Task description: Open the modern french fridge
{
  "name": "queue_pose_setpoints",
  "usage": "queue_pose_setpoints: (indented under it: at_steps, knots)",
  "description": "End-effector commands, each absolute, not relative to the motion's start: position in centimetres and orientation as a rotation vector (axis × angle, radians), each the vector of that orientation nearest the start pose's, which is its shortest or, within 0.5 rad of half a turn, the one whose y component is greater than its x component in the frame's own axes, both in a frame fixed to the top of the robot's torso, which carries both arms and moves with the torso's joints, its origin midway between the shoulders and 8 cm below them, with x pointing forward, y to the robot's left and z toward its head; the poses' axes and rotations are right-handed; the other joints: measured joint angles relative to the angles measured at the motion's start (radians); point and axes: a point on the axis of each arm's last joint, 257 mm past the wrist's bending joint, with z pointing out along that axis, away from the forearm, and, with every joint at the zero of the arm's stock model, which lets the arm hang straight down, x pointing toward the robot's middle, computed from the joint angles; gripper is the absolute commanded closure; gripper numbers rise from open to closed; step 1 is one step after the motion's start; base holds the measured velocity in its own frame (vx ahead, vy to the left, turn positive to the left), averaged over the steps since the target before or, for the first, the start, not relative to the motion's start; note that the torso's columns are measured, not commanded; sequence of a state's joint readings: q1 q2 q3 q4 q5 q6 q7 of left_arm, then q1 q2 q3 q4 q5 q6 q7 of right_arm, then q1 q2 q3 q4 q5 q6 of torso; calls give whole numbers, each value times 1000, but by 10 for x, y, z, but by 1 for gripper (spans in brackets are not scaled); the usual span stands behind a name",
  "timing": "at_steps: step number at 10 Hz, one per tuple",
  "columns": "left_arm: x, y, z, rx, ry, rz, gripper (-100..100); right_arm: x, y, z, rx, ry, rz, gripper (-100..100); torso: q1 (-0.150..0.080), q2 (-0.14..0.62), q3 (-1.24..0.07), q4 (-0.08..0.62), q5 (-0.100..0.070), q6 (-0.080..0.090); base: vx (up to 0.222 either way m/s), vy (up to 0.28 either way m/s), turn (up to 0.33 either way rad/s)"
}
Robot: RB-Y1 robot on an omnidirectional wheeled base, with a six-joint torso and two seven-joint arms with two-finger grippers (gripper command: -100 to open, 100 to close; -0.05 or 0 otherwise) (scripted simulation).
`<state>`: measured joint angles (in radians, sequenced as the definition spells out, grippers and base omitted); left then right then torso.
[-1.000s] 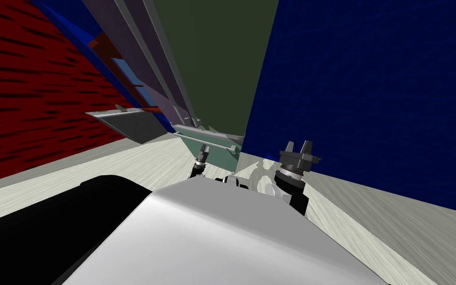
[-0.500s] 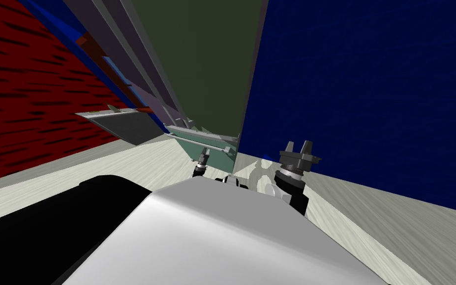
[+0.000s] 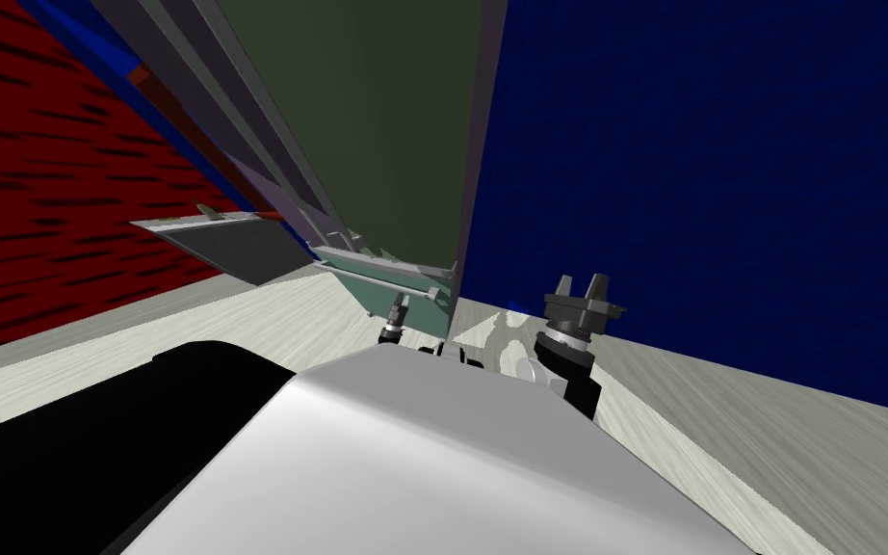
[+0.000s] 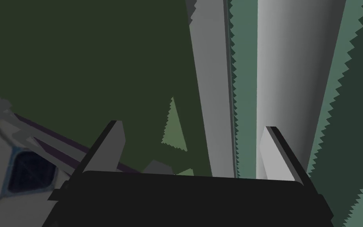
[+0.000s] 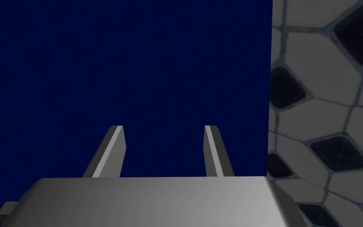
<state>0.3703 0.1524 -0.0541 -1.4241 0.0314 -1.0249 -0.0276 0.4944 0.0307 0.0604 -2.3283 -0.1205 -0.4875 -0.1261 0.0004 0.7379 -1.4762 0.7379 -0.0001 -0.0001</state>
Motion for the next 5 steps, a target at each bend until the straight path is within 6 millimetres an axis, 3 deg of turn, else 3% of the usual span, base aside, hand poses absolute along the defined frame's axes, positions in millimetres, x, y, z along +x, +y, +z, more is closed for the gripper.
queue_pose_setpoints:
  at_steps: [1, 5]
  knots:
    - [359, 275, -227, -743, 892, -1291, -100, 337, -276, 44, 771, 443, 1567, 0, 0, 0, 0, 0, 0, 0, 74, -108, -39]
    - [350, 269, -256, -785, 901, -1288, -100, 337, -276, 44, 770, 443, 1567, 0, -1, -3, -1, 0, 0, 2, 71, -107, -35]
